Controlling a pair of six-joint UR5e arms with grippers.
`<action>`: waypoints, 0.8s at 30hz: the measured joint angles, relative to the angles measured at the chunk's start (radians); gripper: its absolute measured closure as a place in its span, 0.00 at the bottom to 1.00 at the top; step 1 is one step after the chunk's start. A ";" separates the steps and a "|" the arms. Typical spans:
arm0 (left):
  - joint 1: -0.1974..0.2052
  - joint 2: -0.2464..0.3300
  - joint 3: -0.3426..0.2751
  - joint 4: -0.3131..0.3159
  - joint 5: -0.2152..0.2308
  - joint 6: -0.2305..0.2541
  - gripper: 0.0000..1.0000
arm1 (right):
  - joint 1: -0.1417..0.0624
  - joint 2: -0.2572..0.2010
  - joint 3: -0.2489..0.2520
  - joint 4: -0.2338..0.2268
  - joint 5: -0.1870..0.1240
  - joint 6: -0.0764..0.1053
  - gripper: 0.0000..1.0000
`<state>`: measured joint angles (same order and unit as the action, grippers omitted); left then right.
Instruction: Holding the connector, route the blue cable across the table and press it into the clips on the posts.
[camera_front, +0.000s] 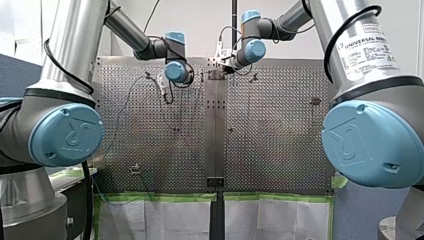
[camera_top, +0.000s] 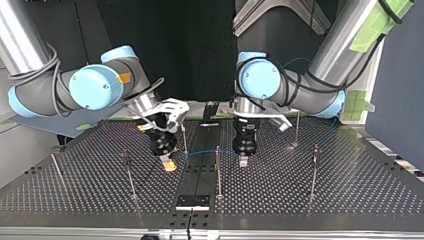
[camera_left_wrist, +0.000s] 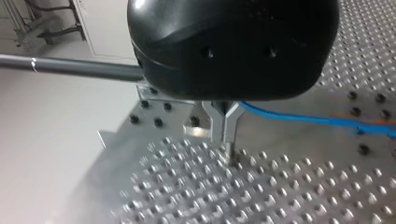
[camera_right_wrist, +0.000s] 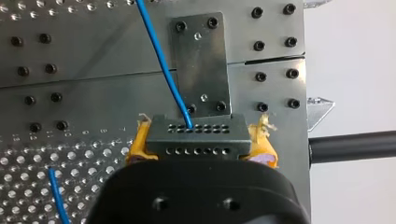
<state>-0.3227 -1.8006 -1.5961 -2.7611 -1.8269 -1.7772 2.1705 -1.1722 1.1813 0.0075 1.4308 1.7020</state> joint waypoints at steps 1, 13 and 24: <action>0.003 -0.006 0.005 -0.001 0.003 0.000 1.00 | -0.002 0.001 -0.001 0.000 -0.001 0.001 1.00; 0.029 -0.067 0.066 0.012 0.034 -0.013 1.00 | -0.045 0.039 -0.011 -0.002 -0.017 0.004 1.00; 0.058 -0.069 0.077 0.015 0.052 -0.024 1.00 | -0.072 0.072 -0.043 -0.013 -0.031 0.006 1.00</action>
<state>-0.2643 -1.8694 -1.5193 -2.7462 -1.7750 -1.8013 2.0981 -1.1006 1.1387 -0.0059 1.4002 1.7076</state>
